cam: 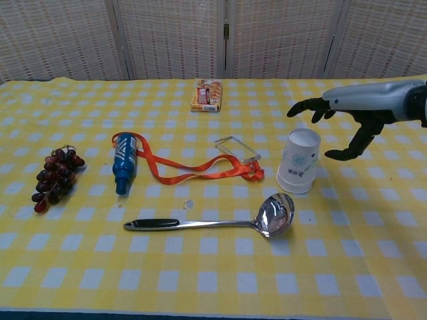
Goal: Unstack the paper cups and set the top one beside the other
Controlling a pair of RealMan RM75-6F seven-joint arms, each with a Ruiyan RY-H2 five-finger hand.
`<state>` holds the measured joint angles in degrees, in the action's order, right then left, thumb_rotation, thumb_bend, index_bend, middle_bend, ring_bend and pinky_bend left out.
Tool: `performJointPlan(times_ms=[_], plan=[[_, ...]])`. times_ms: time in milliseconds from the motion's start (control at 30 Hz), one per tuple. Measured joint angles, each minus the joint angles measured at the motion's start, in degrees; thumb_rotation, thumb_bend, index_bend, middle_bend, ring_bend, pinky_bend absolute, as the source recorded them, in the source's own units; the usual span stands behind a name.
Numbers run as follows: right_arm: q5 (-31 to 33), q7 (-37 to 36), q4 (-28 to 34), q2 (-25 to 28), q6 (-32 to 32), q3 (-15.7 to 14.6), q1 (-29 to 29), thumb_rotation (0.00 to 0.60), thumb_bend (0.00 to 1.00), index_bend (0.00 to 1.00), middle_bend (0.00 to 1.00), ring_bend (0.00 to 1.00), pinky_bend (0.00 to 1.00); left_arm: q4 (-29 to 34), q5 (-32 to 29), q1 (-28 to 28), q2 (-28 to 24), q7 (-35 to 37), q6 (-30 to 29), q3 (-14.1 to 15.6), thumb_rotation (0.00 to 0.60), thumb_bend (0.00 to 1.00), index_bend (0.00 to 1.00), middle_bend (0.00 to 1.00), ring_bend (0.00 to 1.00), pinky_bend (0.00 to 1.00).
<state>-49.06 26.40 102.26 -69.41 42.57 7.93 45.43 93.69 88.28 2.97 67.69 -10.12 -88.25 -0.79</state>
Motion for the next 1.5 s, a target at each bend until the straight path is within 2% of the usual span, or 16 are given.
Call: performJointPlan(times_ms=[767, 1500], plan=[[6.68, -0.12, -3.44, -2.05, -0.07, -2.4, 6.56, 0.6, 0.45, 0.24, 0.08, 0.14, 0.12, -0.32, -0.69, 0.21, -0.05, 0.3, 0.9, -0.2, 0.6, 0.29, 0.1, 0.0, 0.0, 0.0], [8.49, -0.47, -2.8, -2.14, 2.08, -4.21, 9.19, 0.6, 0.45, 0.35, 0.13, 0.15, 0.12, -0.81, -1.18, 0.34, -0.01, 0.94, 1.43, -0.33, 0.6, 0.29, 0.1, 0.0, 0.0, 0.0]])
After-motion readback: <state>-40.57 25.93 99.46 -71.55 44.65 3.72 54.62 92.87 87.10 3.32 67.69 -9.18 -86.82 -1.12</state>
